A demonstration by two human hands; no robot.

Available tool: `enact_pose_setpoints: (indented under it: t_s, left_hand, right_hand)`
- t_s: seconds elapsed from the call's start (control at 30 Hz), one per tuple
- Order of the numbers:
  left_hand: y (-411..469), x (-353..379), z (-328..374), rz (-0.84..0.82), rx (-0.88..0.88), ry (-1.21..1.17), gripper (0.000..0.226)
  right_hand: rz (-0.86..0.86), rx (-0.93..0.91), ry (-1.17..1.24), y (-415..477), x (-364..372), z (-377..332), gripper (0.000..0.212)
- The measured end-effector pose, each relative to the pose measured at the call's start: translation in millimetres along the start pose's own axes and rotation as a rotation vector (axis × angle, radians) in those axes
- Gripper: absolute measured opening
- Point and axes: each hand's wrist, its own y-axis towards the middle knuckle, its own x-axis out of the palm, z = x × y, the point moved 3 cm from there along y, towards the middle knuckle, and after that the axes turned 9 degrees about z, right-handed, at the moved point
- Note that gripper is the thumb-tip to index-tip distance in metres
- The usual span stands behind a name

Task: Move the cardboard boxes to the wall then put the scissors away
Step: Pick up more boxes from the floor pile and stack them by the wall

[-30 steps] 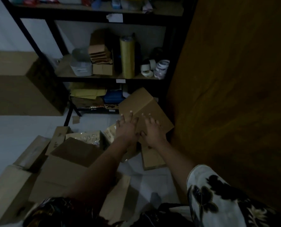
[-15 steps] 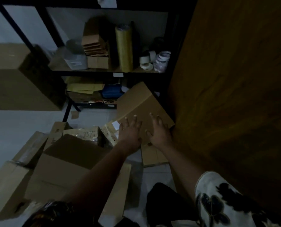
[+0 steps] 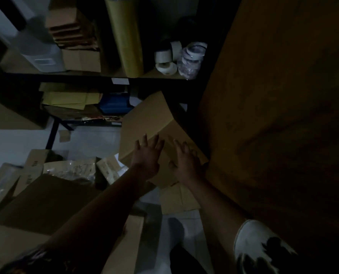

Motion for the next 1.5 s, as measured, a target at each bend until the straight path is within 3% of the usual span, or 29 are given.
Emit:
enact_pose_setpoints:
  t_s: [0.3, 0.43, 0.63, 0.87, 1.03, 1.17, 1.23, 1.37, 1.5]
  left_hand:
    - [114.2, 20.0, -8.7, 0.198, 0.092, -0.032, 0.089]
    - [127.5, 26.3, -27.1, 0.229, 0.145, -0.073, 0.089]
    - [106.2, 32.6, -56.2, 0.171, 0.152, -0.114, 0.103]
    - [51.0, 44.9, -107.0, 0.206, -0.052, -0.098, 0.093]
    - [-0.1, 63.7, -126.7, 0.271, -0.076, -0.051, 0.106]
    - [-23.1, 64.3, -128.0, 0.216, -0.117, 0.027, 0.097]
    - [-21.8, 59.1, -128.7, 0.195, -0.128, 0.052, 0.092]
    - [-27.2, 54.0, -146.9, 0.164, -0.176, 0.113, 0.094]
    - [-39.5, 58.0, -164.3, 0.152, -0.221, 0.137, 0.09]
  right_hand:
    - [0.057, 0.085, 0.037, 133.8, 36.8, 20.2, 0.089]
    - [0.11, 0.011, 0.014, 143.8, 47.0, 15.7, 0.092]
    - [0.048, -0.228, 0.068, 105.9, 67.7, -30.0, 0.084]
    - [0.068, -0.379, 0.03, 74.1, 77.9, -77.8, 0.083]
    - [0.035, -0.45, 0.02, 49.6, 83.1, -93.2, 0.085]
    - [-0.079, -0.501, -0.059, 46.1, 81.2, -91.9, 0.091]
    - [-0.116, -0.462, -0.133, 49.9, 81.0, -82.8, 0.095]
    - [-0.148, -0.214, -0.198, 47.4, 84.1, -58.0, 0.105]
    - [-0.181, -0.242, -0.266, 28.4, 89.3, -74.3, 0.108]
